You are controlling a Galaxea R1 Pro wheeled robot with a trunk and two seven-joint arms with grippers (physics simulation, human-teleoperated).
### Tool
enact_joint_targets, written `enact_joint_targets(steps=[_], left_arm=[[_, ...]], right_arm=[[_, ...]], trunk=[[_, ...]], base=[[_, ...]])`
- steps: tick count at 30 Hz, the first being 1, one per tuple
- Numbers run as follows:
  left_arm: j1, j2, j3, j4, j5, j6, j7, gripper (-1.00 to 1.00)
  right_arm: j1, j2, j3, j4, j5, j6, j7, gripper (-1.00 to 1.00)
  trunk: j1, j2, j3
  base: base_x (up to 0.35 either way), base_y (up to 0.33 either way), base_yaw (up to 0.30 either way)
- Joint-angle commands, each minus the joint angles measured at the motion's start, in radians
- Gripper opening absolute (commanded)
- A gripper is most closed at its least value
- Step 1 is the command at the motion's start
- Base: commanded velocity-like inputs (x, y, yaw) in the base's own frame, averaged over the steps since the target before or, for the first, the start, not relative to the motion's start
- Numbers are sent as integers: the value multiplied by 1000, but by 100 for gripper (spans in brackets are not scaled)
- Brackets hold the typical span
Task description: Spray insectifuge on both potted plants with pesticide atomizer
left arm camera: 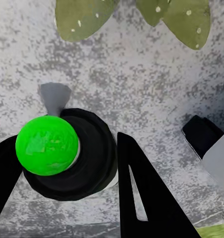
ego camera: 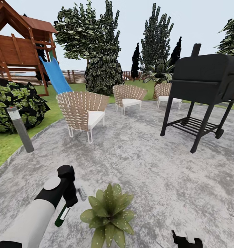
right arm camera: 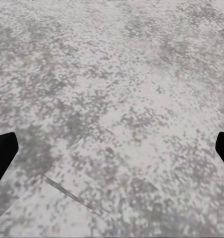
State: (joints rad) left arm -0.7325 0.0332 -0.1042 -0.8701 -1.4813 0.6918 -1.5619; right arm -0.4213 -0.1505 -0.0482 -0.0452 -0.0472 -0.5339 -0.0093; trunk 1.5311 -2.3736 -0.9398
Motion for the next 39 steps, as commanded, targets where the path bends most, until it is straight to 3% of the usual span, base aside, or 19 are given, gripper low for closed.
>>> enact_joint_targets(steps=[1, 13, 24, 27, 29, 35, 39], left_arm=[[-1, 1, -3, -2, -9, 11, -9, -100], [-1, 2, -3, -8, -16, 9, -9, -100], [-1, 2, -6, -3, -16, 6, -9, -100], [-1, 3, -38, -3, -17, 10, -9, -100], [-1, 3, -78, -2, -17, 12, -9, -100], [7, 4, -136, 3, -17, 5, -9, -100], [-26, 2, -165, -7, -30, 5, -9, -100]], right_arm=[[-1, 0, -4, 1, -3, -3, 3, 100], [-1, 0, -4, 1, -3, -3, 3, 100], [-1, 0, -4, 1, -3, -3, 3, 100], [-1, 0, -4, 1, -3, -3, 3, 100], [-1, 0, -4, 1, -3, -3, 3, 100], [-1, 0, -4, 1, -3, -3, 3, 100], [-1, 0, -4, 1, -3, -3, 3, 100]], trunk=[[0, 0, -1], [0, 0, -1], [0, 0, -1], [0, 0, -1], [0, 0, -1], [0, 0, -1], [0, 0, -1]], base=[[10, -266, 0], [-59, -94, 170], [98, -137, 14], [-52, -227, 109], [-161, -169, 246], [-29, -29, 270], [-1, -1, 89]])
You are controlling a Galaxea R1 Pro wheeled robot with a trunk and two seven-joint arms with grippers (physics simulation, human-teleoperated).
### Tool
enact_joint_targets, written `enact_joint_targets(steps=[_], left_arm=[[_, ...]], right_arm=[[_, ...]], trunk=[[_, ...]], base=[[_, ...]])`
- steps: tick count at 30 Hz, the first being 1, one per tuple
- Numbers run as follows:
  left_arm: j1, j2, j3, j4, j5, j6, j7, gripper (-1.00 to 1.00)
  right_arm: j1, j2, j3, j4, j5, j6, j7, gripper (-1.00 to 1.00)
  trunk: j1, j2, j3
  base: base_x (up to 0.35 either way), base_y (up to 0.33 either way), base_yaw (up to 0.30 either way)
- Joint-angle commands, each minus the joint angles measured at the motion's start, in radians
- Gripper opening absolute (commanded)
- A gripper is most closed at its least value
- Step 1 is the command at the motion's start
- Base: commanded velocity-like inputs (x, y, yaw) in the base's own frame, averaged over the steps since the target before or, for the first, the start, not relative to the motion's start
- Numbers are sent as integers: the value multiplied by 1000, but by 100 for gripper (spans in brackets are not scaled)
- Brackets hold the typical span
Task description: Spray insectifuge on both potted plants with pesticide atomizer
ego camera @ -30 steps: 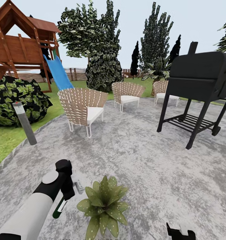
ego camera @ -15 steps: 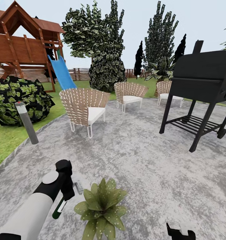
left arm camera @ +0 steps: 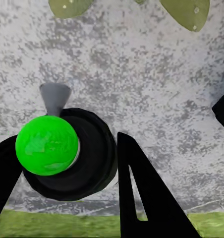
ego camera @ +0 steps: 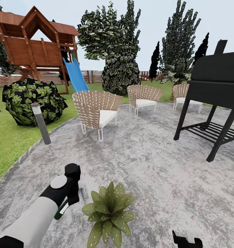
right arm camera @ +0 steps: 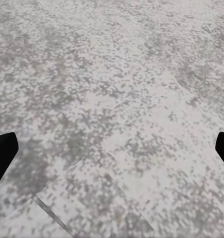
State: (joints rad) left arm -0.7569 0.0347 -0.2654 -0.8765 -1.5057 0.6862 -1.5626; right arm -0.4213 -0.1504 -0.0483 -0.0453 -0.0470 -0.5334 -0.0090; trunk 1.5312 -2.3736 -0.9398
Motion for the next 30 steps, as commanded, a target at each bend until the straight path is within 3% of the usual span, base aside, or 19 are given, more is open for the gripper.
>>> enact_joint_targets(steps=[1, 3, 5, 7, 18, 30], left_arm=[[-14, 1, -8, -2, -21, 10, -8, -100], [-24, 0, -12, -2, -52, 9, -8, -100], [-30, -19, -13, -2, -99, 8, -8, -100], [-33, -30, -13, -2, -113, 7, -8, -100], [-35, -34, -12, 8, -122, 9, -8, -100], [-36, -36, -12, 6, -123, 10, -8, -100]], right_arm=[[-1, 0, -4, 1, -3, -4, 3, 100], [-1, 0, -4, 1, -3, -4, 3, 100], [-1, 0, -4, 2, -2, -4, 3, 100], [-1, -1, -4, 2, -2, -4, 3, 100], [-1, 0, -4, 1, -2, -4, 3, 100], [-1, 0, -4, 1, -2, -4, 3, 100]], trunk=[[0, 0, -1], [0, 0, -1], [0, 0, -1], [0, 0, -1], [0, 0, -1], [0, 0, 0]], base=[[0, 0, 13], [0, 0, 6], [0, 0, 1], [0, 0, 0], [0, 0, 21], [0, -224, 266]])
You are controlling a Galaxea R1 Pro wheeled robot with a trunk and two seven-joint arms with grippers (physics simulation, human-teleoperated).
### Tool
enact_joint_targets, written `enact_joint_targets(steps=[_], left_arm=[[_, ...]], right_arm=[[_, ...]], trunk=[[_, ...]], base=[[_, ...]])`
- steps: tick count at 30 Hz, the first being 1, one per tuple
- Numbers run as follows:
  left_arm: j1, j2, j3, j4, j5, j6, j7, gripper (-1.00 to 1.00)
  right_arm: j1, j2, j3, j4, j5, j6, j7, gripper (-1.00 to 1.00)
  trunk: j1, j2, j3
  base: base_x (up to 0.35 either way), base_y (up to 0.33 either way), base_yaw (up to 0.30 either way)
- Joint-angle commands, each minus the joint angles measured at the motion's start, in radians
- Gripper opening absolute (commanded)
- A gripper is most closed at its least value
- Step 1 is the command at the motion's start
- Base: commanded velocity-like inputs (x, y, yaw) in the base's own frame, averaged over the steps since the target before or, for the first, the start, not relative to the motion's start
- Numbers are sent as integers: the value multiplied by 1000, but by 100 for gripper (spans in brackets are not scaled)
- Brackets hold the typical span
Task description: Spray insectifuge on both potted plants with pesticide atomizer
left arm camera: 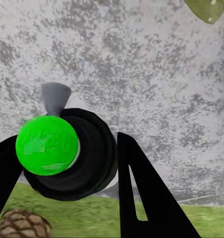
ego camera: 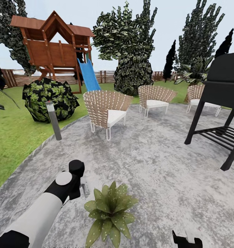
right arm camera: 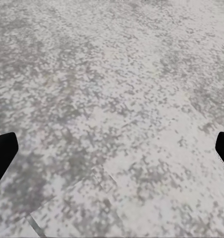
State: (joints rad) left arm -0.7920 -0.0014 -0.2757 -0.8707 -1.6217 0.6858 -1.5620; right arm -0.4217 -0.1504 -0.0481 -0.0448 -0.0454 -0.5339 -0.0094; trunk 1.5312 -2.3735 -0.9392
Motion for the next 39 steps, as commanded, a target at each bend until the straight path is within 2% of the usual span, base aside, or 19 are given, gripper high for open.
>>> enact_joint_targets(steps=[1, 6, 20, 27, 33, 39], left_arm=[[-1, 0, -2, 0, -7, 11, -9, -100], [-1, -7, -2, -1, -7, 11, -9, -100], [-1, -11, -2, 4, -7, 11, -9, -100], [-1, -11, -2, 5, -8, 15, -9, -100], [-1, -11, -2, 4, -9, 18, -9, -100], [-1, -11, -2, 1, -9, 20, -9, -100]], right_arm=[[0, 0, -4, 0, -4, -3, 3, 100], [0, 0, -4, 0, -4, -3, 3, 100], [0, 0, -4, 0, -4, -3, 3, 100], [0, 0, -4, 0, -4, -3, 3, 100], [0, 0, -4, 0, -4, -3, 3, 100], [0, 0, -3, 0, -4, -3, 3, 100]], trunk=[[0, 0, -1], [0, 0, 1], [0, 0, 1], [0, 0, 1], [0, 0, 1], [0, 0, 1]], base=[[-23, -272, 278], [-138, -252, 252], [-137, -245, 57], [82, -230, 206], [150, -19, 25], [5, 0, 234]])
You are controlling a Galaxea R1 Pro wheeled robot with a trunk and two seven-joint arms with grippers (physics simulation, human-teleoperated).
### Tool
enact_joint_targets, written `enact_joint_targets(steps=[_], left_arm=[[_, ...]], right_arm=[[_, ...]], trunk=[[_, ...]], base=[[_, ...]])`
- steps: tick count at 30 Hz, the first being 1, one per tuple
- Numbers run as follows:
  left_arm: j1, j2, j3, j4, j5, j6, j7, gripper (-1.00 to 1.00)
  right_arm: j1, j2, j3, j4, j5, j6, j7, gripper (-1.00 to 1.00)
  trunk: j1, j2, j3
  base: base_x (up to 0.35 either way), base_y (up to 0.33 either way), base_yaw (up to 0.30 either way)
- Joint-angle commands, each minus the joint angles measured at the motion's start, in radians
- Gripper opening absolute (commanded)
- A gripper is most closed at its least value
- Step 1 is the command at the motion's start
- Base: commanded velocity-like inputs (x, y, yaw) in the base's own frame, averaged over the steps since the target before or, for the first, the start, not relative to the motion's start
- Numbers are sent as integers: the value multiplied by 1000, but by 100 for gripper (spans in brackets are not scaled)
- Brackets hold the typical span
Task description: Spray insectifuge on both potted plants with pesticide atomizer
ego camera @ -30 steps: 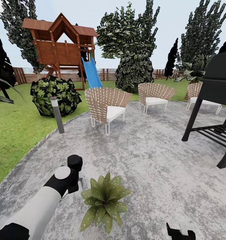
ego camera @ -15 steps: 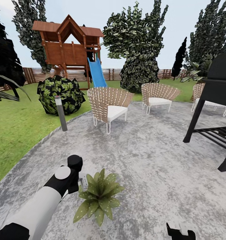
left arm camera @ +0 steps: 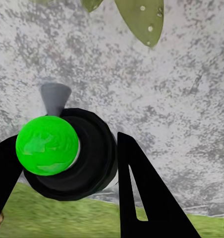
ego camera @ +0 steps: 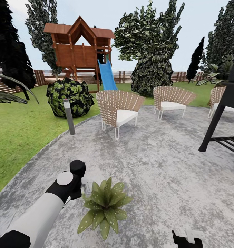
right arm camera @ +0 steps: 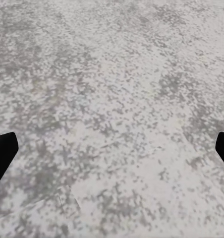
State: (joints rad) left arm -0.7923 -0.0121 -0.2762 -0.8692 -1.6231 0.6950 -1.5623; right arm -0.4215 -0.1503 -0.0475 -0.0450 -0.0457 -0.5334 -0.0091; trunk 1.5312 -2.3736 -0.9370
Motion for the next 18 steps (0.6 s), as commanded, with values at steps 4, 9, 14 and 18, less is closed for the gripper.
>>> enact_joint_targets(steps=[4, 9, 14, 18], left_arm=[[-1, 0, -1, -1, -7, 11, -8, -100], [0, 2, -1, -4, -7, 11, -8, -100], [2, 3, 0, -4, -6, 11, -8, -100], [2, 3, 0, -4, -6, 11, -8, -100]], right_arm=[[0, 0, -4, 1, -3, -4, 3, 100], [0, 0, -4, 1, -3, -4, 3, 100], [0, 0, -4, 1, -3, -4, 3, 100], [0, 0, -4, 1, -3, -4, 3, 100]], trunk=[[0, 0, -1], [0, 0, -1], [0, 0, -1], [0, 0, -1]], base=[[0, 0, 68], [0, 0, 4], [-97, -68, 0], [-242, -161, 89]])
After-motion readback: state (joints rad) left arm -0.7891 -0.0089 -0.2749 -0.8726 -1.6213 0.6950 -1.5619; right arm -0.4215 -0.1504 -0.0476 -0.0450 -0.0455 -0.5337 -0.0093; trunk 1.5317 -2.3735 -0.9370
